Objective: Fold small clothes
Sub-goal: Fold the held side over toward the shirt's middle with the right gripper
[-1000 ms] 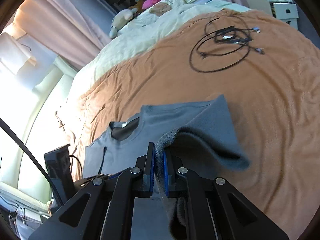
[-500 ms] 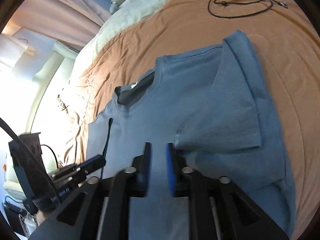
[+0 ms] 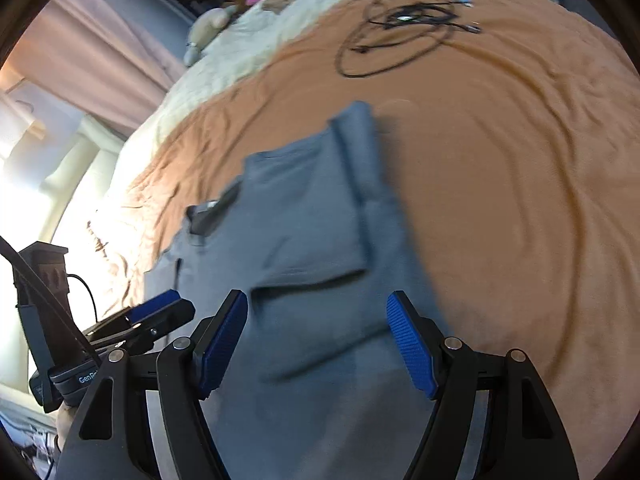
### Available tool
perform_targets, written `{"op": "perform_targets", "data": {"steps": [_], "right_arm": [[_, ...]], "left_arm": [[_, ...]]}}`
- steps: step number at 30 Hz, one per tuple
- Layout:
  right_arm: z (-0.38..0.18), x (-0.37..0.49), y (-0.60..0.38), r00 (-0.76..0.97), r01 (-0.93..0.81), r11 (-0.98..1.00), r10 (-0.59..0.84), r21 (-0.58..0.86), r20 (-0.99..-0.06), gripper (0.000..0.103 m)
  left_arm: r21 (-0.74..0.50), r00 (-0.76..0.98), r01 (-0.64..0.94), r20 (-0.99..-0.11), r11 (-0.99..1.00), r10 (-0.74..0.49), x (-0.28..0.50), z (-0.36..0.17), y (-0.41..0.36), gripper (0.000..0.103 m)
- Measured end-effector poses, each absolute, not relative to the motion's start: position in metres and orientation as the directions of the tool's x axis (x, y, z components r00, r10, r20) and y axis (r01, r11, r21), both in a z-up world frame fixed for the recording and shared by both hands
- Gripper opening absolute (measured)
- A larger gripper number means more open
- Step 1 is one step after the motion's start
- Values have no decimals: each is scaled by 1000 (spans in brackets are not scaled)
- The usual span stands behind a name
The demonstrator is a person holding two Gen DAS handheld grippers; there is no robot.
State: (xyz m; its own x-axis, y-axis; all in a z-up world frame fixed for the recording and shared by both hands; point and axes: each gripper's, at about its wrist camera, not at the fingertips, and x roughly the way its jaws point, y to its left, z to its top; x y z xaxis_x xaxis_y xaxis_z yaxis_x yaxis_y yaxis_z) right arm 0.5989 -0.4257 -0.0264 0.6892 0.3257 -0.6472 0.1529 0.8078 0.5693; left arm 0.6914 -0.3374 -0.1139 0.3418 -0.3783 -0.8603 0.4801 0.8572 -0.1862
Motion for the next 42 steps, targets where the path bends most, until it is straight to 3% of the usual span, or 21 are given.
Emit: {"op": "perform_targets", "data": {"steps": [2, 5, 14, 17, 19, 21, 25, 30, 35, 40, 42], "right_arm": [[-30, 599, -431, 695, 167, 820, 296, 548, -655, 51], [-34, 599, -433, 680, 192, 834, 267, 518, -683, 45], [-45, 601, -413, 604, 186, 897, 217, 400, -767, 20], [-46, 606, -416, 604, 188, 900, 210, 393, -769, 12], [-45, 608, -418, 605, 195, 897, 207, 396, -768, 8], [-46, 604, -422, 608, 197, 895, 209, 401, -766, 7], [-49, 596, -428, 615, 205, 895, 197, 396, -764, 7], [-48, 588, -433, 620, 211, 897, 184, 389, -762, 7], [-42, 578, -436, 632, 204, 902, 176, 381, -755, 8], [-36, 565, -437, 637, 199, 913, 157, 357, -755, 9], [-34, 565, -433, 613, 193, 931, 132, 310, -779, 14]], "left_arm": [[-147, 334, 507, -875, 849, -351, 692, -124, -351, 61], [-71, 346, 522, -893, 850, -287, 694, -140, -365, 61], [-13, 382, 520, -891, 854, -246, 712, -163, -386, 60], [7, 409, 520, -880, 854, -241, 716, -160, -389, 43], [-4, 421, 502, -872, 865, -249, 721, -155, -384, 21], [-42, 423, 473, -865, 880, -269, 726, -150, -373, 18], [-124, 397, 379, -873, 917, -283, 735, -151, -344, 18], [-132, 383, 265, -895, 955, -230, 738, -158, -307, 18], [-157, 381, 267, -889, 951, -254, 737, -150, -298, 20], [-268, 308, 294, -882, 917, -357, 730, -149, -311, 41], [-308, 279, 303, -876, 902, -392, 723, -153, -318, 49]]}}
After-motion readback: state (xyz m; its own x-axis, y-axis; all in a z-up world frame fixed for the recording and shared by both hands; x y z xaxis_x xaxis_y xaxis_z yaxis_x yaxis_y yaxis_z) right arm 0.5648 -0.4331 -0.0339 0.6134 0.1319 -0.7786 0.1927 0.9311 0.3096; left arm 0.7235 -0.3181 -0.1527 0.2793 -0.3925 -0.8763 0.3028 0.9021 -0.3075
